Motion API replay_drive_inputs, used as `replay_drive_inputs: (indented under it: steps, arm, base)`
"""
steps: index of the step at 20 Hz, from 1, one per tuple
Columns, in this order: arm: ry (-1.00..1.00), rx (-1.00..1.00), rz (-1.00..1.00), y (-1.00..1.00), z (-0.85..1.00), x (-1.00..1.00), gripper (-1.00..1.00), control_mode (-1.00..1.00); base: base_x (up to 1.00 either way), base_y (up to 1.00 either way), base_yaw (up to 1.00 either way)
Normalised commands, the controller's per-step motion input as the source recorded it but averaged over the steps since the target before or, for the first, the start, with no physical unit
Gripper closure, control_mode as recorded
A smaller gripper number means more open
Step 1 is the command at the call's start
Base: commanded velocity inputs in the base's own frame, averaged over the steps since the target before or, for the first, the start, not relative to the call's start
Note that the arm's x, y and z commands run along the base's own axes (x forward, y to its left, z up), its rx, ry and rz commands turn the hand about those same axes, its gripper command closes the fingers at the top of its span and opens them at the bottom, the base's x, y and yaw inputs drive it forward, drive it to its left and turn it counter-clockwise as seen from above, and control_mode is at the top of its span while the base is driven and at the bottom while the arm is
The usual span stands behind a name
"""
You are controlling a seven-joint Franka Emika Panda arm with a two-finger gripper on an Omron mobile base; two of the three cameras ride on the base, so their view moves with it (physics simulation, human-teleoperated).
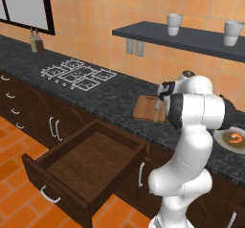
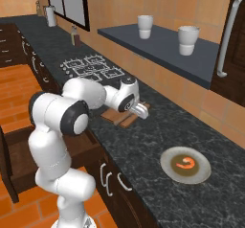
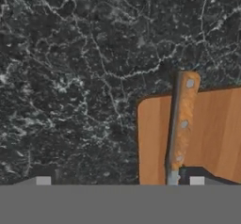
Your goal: Pick up the knife from the drawer and place it on the cutting board. Then place the meat from the plate to the cutting board.
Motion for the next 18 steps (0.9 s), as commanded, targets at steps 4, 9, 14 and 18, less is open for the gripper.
replay_drive_inputs:
  steps: [4, 9, 14, 18]
  arm:
    - [0.04, 0.0, -0.03, -0.59, 0.52, -1.0, -1.0, -1.0]
    - [0.15, 0.02, -0.1, -0.63, 0.54, -1.0, -1.0, -1.0]
    - [0.12, 0.06, -0.11, -0.57, 0.32, -1.0, -1.0, -1.0]
    - [0.1, 0.06, -0.09, -0.48, -0.13, -1.0, -1.0, -1.0]
  base:
    - [0.0, 0.0, 0.0]
    - [0.0, 0.0, 0.0]
    - [0.0, 0.0, 0.0]
    - [0.0, 0.0, 0.0]
